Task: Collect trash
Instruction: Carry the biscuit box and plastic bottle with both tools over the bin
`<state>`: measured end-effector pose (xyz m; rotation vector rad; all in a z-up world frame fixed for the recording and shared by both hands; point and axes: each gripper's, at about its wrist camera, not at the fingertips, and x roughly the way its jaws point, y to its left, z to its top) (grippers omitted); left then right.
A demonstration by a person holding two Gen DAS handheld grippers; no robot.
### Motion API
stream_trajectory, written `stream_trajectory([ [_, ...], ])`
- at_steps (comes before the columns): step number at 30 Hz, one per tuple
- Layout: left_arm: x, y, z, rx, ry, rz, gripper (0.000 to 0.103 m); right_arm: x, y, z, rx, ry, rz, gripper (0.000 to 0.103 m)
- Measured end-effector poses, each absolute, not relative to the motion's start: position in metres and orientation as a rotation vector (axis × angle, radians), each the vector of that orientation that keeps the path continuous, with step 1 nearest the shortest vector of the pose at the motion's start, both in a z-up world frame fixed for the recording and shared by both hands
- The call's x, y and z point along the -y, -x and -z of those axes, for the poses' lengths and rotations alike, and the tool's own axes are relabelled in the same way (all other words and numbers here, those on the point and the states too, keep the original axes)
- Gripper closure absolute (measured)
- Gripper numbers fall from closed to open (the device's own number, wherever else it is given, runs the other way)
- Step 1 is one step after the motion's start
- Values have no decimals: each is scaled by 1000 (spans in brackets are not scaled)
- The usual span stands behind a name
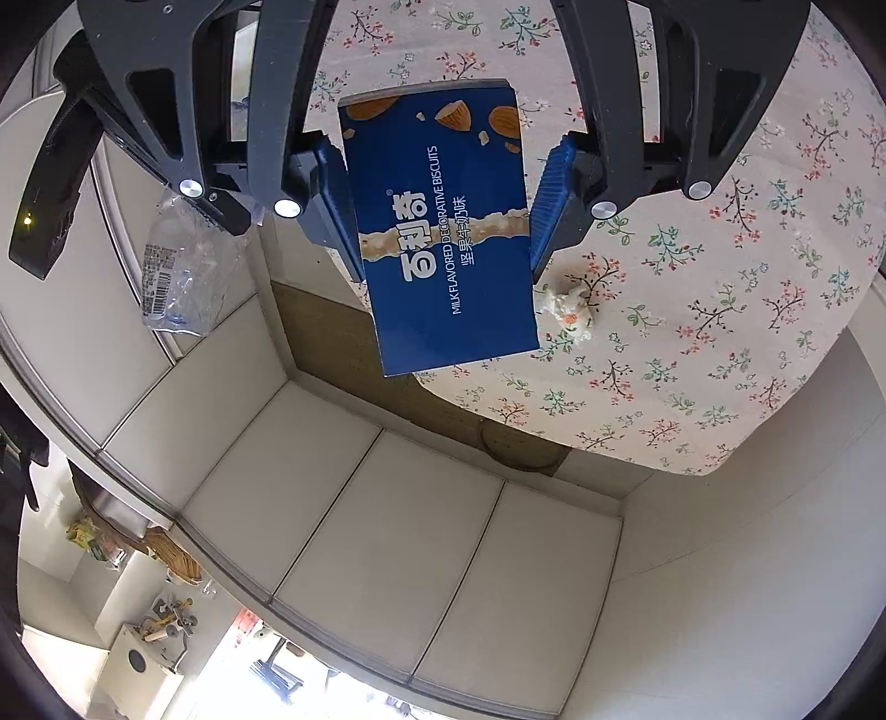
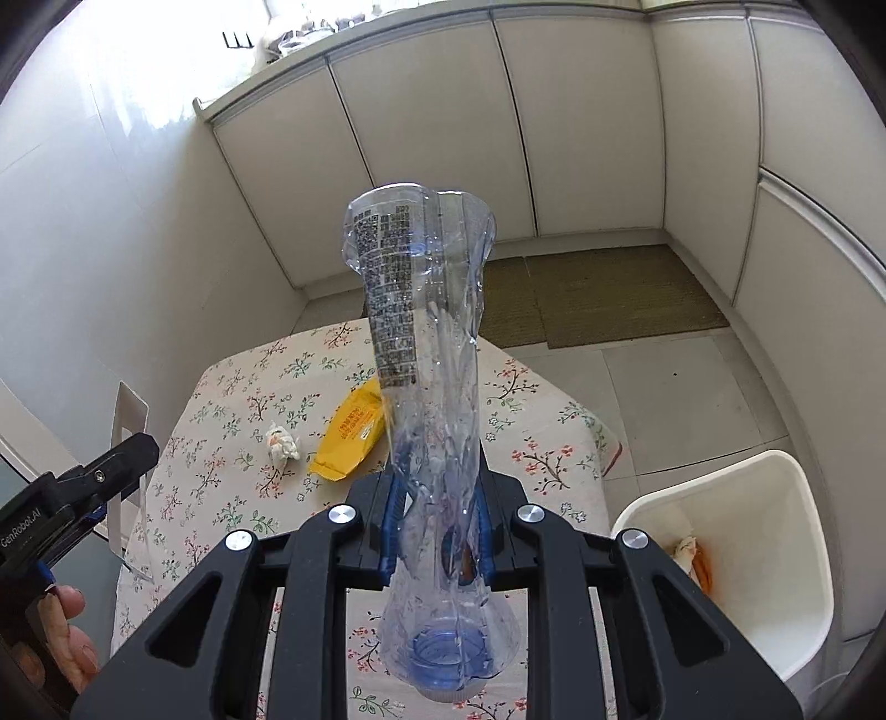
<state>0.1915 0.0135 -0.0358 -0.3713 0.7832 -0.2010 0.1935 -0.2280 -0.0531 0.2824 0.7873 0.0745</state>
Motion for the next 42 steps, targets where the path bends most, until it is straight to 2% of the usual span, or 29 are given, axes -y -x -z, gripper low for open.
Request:
stream_trajectory([
  [17,55,-179,24,-766,292,282,50,290,-157,32,-720,-293,7,82],
  [37,157,-171,39,-802,204,416,50,386,-121,44,-748,-331,174,81],
  [42,179,-169,42,-810,192,446,50,404,-115,51,-773,-340,208,76],
])
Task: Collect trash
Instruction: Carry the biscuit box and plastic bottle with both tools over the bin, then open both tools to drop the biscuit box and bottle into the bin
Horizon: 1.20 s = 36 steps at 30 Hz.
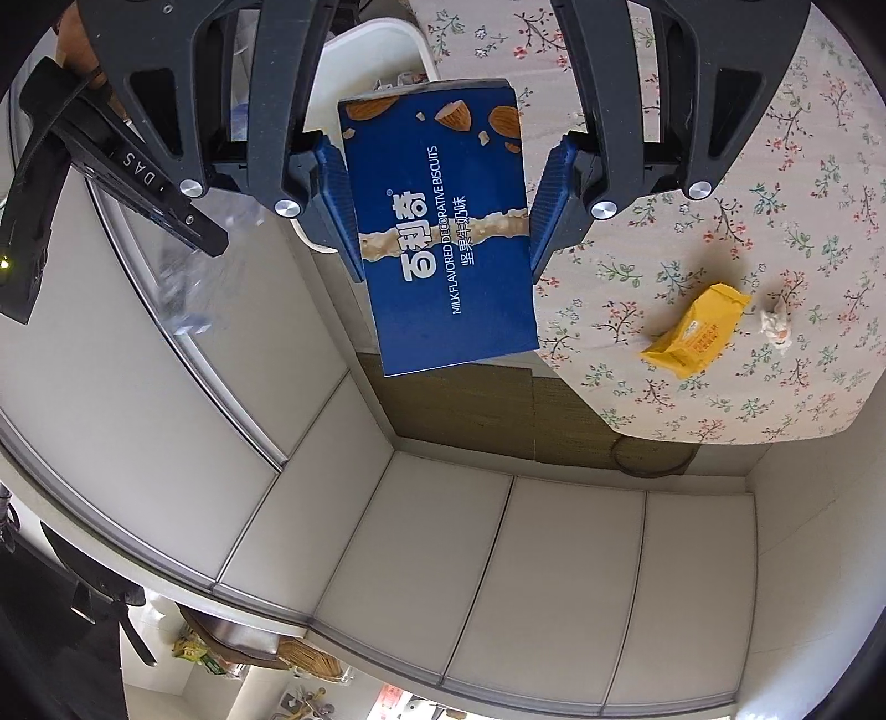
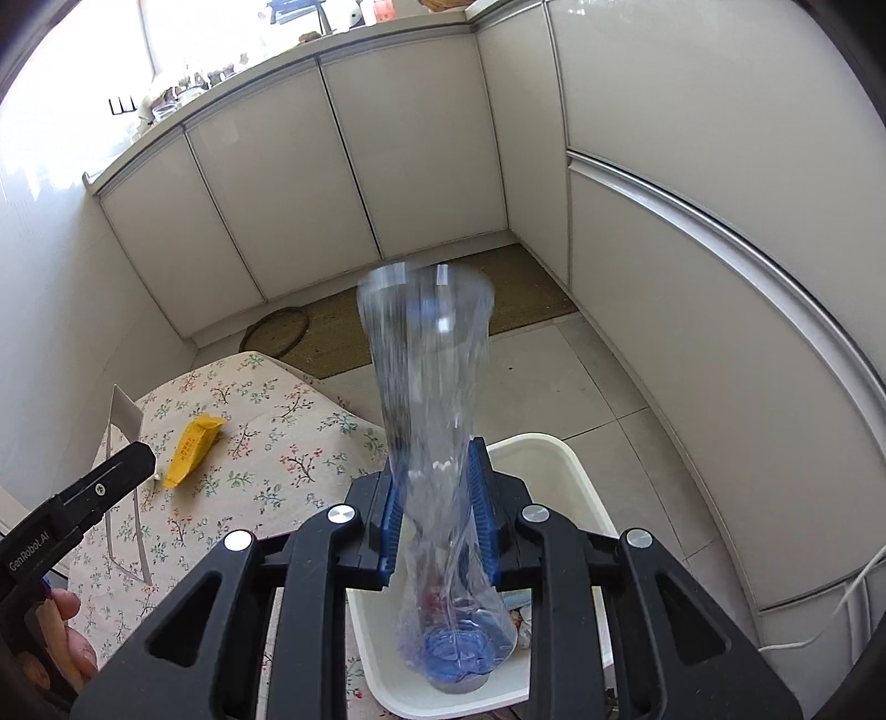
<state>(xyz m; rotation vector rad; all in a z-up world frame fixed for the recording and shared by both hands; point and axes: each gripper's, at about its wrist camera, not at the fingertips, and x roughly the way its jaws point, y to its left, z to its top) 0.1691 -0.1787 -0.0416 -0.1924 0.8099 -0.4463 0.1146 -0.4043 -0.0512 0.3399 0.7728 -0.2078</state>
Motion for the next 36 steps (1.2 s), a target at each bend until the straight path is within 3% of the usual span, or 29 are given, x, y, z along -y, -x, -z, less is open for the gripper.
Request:
stream_trajectory([
  [2,187,-168,42,-811,187,460,50,412,-112,53,-780,-351,216,69],
  [12,237,-159,48,-820,140,536,50,444,-89,49,-736,-382,282,59],
  [14,246,-158,51,-825,133,552,50,452,-84,49,-727,-384,307,51],
  [18,265,-155,54,-830,115,593,50,470,-71,50,-713,-377,373,49],
  [22,286,-150,61,-837,84,635,50,487,-56,53,-705,-349,468,33],
  [36,313,-146,81,-880,28,692,47,510,-40,67,-735,-343,592,16],
])
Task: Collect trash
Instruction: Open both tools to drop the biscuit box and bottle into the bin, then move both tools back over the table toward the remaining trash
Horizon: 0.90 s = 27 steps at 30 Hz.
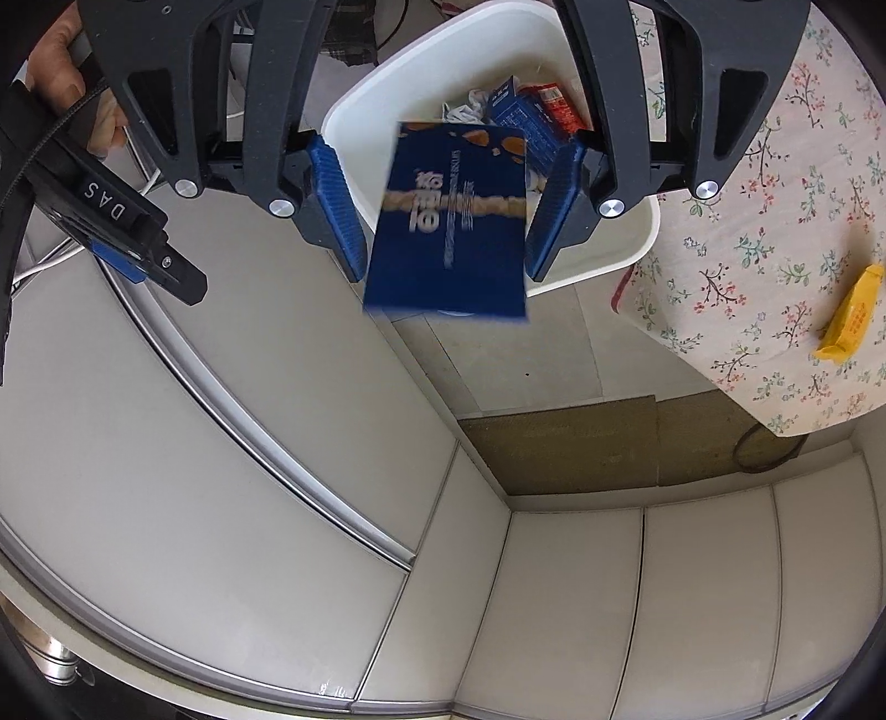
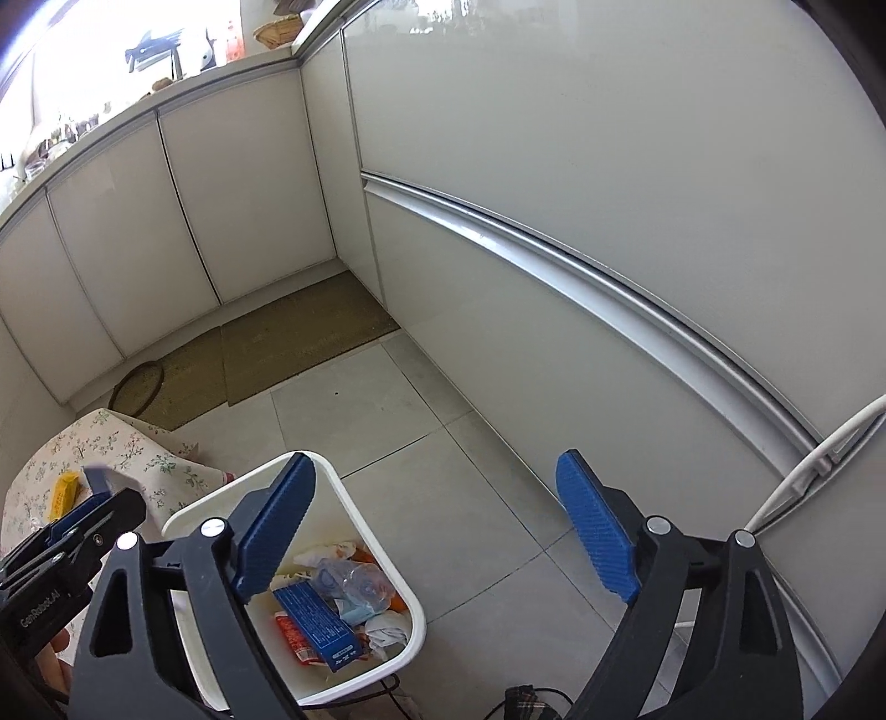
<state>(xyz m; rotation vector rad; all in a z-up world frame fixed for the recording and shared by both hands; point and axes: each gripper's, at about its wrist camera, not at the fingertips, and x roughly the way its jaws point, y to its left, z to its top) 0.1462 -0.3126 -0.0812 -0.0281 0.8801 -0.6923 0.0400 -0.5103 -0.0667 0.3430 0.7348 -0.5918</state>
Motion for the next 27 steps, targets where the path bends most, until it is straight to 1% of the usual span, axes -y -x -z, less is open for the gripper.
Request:
stream_trajectory([
  [3,311,-148,82,-887,34,686,45,508,-42,67,-737,-330,598,15],
  [6,309,-149,81,-888,36,673,37,505,-44,68,-739,-325,603,13],
  [12,304,-150,77,-880,26,636,34,494,-49,65,-733,-301,602,13],
  [15,299,-152,75,-866,15,611,27,487,-55,64,-732,-292,596,13],
  [27,245,-177,76,-872,66,491,27,441,-92,59,-737,-255,512,13],
])
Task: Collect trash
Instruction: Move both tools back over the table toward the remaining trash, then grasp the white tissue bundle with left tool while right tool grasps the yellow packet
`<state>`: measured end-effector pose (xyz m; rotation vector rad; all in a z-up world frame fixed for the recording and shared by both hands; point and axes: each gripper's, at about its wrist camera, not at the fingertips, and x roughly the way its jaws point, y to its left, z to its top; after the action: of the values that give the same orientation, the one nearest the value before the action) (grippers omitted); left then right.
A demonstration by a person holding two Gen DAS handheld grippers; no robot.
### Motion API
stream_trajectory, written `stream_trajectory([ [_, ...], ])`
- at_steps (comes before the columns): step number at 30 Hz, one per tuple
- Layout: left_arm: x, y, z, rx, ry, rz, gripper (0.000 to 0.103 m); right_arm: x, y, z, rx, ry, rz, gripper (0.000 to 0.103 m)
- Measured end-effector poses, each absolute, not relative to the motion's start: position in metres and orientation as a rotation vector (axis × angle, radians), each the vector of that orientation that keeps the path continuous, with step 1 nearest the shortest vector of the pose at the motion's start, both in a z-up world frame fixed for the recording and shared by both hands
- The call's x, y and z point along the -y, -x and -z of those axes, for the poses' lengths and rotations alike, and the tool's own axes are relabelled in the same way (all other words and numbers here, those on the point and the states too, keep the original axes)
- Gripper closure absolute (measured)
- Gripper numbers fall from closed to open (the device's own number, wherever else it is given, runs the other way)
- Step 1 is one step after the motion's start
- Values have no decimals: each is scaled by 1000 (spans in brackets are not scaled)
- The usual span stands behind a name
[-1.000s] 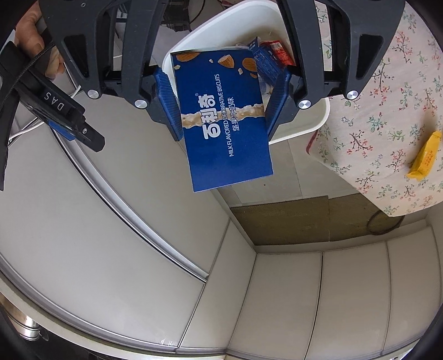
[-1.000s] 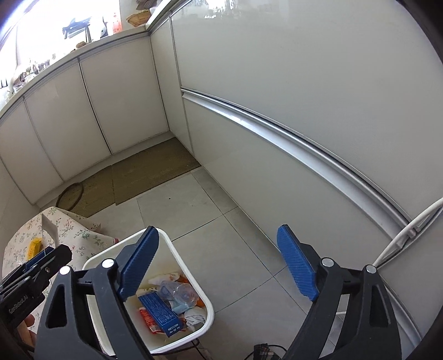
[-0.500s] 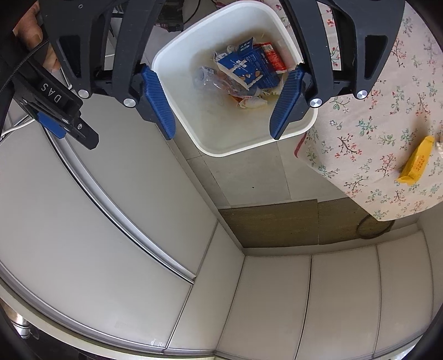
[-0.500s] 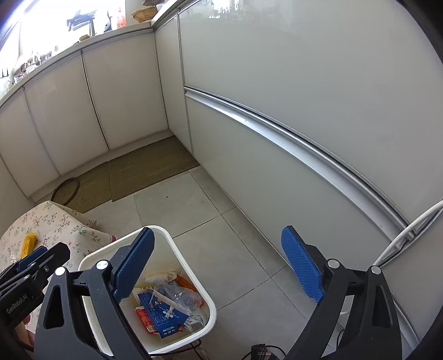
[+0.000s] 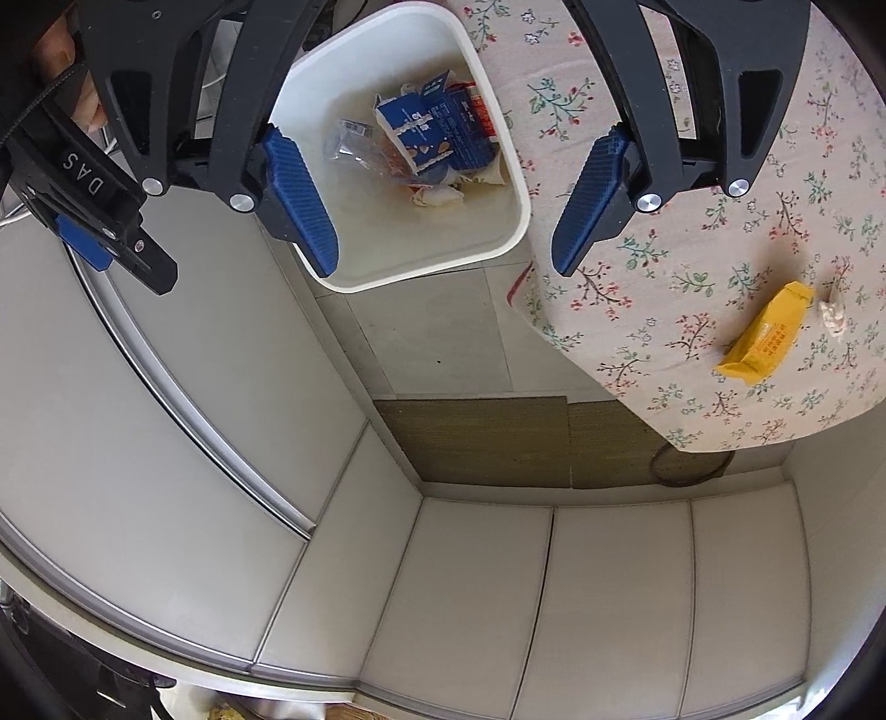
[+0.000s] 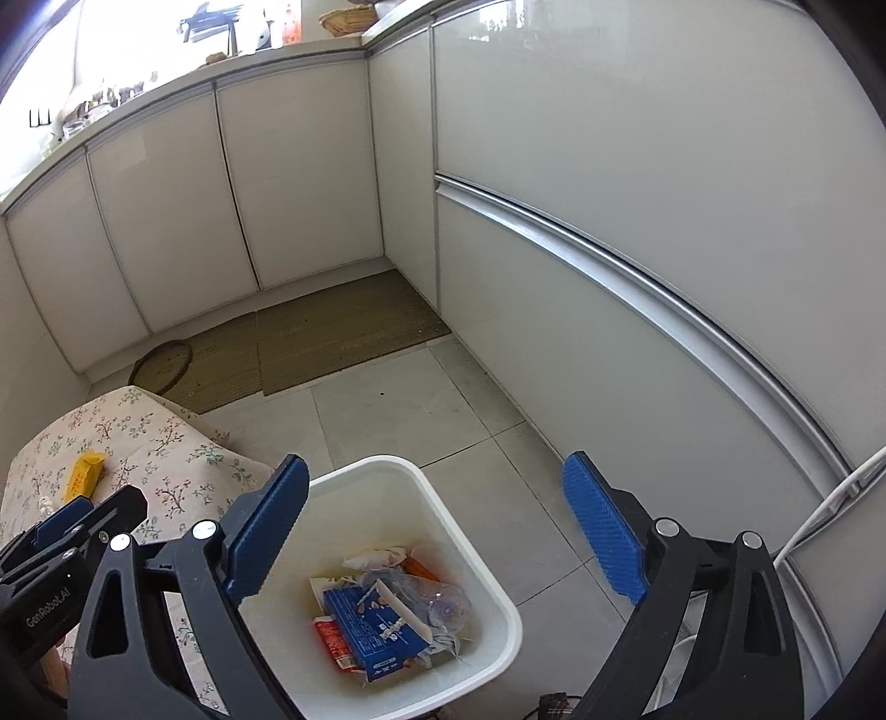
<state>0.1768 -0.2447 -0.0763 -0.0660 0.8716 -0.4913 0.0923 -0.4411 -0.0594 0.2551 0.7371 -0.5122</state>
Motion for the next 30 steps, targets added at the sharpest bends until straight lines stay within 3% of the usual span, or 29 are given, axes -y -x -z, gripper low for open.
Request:
stream_trajectory([
  [30,70,-236,106,-928,241,206,27,272,-200,70,-790,-106,278,13],
])
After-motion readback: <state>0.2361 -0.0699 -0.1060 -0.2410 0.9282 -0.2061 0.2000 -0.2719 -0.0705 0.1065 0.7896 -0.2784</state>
